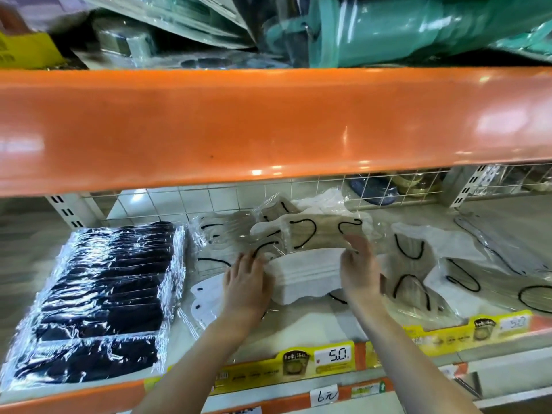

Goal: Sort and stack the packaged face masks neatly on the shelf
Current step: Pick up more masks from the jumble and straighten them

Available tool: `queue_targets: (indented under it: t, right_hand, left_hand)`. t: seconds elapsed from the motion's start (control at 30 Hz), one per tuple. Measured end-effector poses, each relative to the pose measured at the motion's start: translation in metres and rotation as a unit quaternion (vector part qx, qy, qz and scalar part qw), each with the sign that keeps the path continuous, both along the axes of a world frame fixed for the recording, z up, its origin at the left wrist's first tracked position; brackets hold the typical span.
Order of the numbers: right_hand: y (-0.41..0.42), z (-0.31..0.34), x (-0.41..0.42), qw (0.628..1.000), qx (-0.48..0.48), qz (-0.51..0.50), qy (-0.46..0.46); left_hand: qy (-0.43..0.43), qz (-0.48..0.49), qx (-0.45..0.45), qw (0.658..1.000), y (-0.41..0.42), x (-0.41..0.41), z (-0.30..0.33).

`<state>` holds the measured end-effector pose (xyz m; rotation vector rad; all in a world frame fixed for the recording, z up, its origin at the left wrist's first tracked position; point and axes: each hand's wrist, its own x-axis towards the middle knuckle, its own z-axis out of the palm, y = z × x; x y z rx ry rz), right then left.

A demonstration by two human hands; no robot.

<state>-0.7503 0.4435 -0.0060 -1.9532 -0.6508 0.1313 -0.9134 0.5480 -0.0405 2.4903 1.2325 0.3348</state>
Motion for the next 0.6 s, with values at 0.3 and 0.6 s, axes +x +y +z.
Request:
queue_targets:
  t: [0.3,0.6]
  right_hand:
    - [0.075,-0.016,-0.021,0.883,-0.269,0.244,-0.297]
    - [0.068,-0.036,-0.001,0.902,-0.327,0.172,-0.226]
  left_hand:
    - [0.139,-0.077,0.010,0.987,-0.013,0.007,0.003]
    - [0.079,-0.091,-0.058,0.991,0.028,0.004,0.027]
